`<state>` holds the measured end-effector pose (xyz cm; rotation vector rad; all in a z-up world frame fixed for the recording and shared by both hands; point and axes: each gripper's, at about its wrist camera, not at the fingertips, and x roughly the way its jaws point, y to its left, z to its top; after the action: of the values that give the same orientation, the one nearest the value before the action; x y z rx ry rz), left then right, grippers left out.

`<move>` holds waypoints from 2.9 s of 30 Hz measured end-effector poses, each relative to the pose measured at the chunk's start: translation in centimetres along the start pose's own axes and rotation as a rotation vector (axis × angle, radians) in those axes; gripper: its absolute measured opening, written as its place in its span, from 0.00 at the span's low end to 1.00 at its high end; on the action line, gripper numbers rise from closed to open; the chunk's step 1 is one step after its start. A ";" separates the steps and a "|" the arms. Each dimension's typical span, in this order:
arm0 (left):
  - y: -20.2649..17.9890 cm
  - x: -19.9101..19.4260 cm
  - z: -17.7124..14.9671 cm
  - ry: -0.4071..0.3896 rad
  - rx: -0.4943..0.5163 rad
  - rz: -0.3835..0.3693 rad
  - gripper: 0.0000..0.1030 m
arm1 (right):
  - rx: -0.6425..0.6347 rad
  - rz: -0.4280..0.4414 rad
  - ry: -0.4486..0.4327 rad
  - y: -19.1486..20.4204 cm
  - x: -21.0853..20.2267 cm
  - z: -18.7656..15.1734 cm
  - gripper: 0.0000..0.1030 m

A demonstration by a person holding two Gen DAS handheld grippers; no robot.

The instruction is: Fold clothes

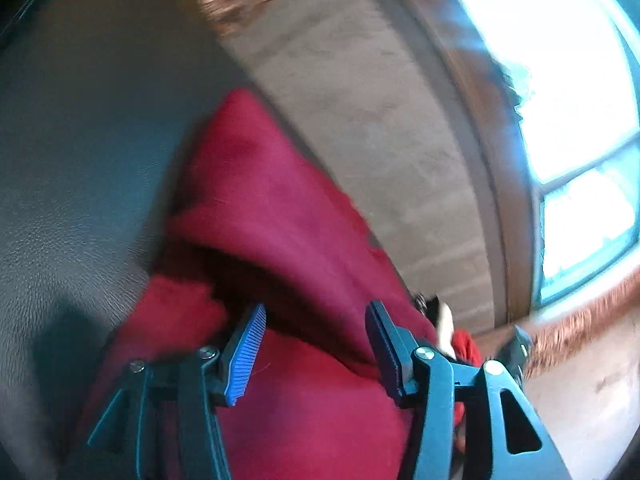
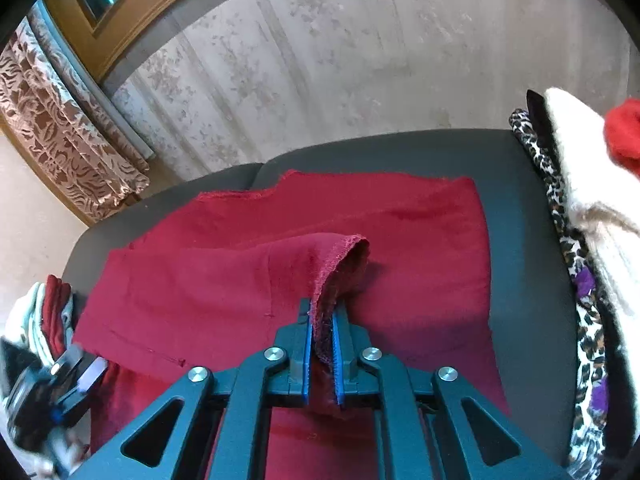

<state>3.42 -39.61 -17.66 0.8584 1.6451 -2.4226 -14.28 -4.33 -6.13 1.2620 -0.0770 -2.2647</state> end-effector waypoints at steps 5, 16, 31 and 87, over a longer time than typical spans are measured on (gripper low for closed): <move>2.2 -1.1 1.0 -0.067 -0.105 -0.078 0.50 | -0.027 -0.013 -0.009 -0.2 -0.6 0.6 0.09; 3.8 -3.4 2.7 -0.138 -0.109 -0.015 0.51 | 0.048 -0.016 0.020 -2.9 0.0 -0.9 0.13; 2.2 -3.6 3.7 -0.169 -0.002 0.203 0.17 | -0.053 0.110 0.050 2.6 1.1 -1.7 0.14; 2.3 -2.1 -2.2 -0.262 0.172 0.237 0.29 | -0.336 0.163 0.077 10.6 3.3 -3.2 0.99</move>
<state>6.97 -39.09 -19.08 0.6754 1.1888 -2.4113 -8.56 -14.30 -7.26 1.1183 0.2125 -1.9871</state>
